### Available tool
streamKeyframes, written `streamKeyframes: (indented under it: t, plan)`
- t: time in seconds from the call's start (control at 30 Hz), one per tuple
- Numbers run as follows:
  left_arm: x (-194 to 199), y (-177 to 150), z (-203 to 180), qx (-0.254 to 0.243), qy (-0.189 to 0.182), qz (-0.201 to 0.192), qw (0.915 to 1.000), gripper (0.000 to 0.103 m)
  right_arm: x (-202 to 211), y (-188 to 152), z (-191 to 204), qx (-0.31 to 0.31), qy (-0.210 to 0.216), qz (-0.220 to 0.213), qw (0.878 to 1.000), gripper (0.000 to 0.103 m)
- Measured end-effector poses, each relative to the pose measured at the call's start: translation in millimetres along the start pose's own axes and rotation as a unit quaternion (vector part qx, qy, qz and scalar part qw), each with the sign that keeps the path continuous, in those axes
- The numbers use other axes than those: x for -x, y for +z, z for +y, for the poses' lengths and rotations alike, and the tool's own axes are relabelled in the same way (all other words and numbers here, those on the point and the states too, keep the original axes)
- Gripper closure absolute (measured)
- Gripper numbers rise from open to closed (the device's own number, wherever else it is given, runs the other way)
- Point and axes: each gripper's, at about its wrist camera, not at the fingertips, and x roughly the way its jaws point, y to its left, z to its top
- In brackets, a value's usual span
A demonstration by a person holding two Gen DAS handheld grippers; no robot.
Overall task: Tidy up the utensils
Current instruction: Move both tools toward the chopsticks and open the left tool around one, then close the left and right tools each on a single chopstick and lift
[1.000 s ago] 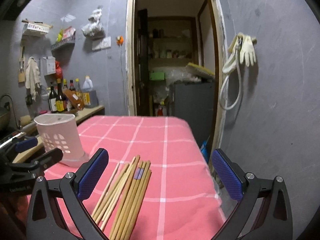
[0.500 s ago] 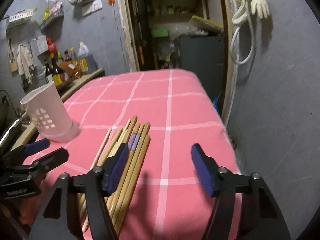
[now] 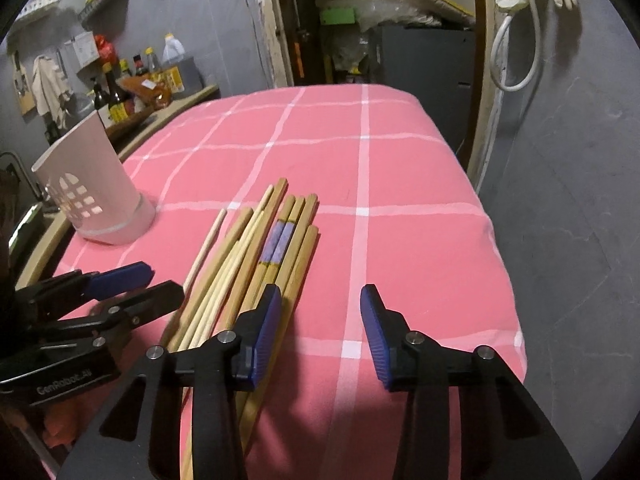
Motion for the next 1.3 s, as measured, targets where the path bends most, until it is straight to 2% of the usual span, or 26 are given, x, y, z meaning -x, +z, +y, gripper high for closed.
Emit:
streamKeyframes:
  t: [0.07,0.27,0.33,0.5,0.57,0.67,0.7,0.83,0.97,1.07,1.17,1.3]
  plan:
    - [-5,1,0,-0.002,0.007,0.008,0.9999,0.068,-2,0,0,0.000,-0.002,0.006,1.000,0.066]
    - [-14,5,-4,-0.007,0.017,0.013,0.9997,0.071,-4,0,0,0.003,-0.012,0.013,1.000,0.067]
    - [-16,7,-4,-0.005,0.013,0.017,0.9998,0.071,-6,2,1,0.006,-0.013,0.017,1.000,0.067]
    - [-21,14,-5,0.002,-0.003,0.038,0.9993,0.084,-19,8,5,0.023,-0.019,0.044,0.999,0.066]
    - [-23,17,-3,0.006,-0.010,0.048,0.9988,0.086,-21,10,5,0.027,-0.015,0.050,0.998,0.067]
    - [-22,19,-1,0.016,-0.019,0.062,0.9978,0.090,-20,13,0,0.017,-0.002,0.066,0.998,0.079]
    - [-19,18,0,0.019,-0.023,0.067,0.9973,0.095,-20,15,-2,0.005,0.007,0.074,0.997,0.089]
    - [-19,20,5,0.038,-0.045,0.083,0.9948,0.099,-18,16,-8,-0.033,0.030,0.084,0.995,0.095]
    - [-11,17,7,0.042,-0.056,0.080,0.9943,0.101,-7,12,-13,-0.080,0.066,0.054,0.993,0.097]
    - [3,14,6,0.038,-0.066,0.053,0.9957,0.101,9,8,-14,-0.103,0.087,0.008,0.991,0.097]
    - [26,11,5,0.028,-0.068,0.000,0.9973,0.101,29,4,-8,-0.101,0.102,-0.045,0.989,0.097]
    - [58,8,6,0.021,-0.058,-0.080,0.9948,0.101,61,4,14,-0.079,0.120,-0.145,0.979,0.097]
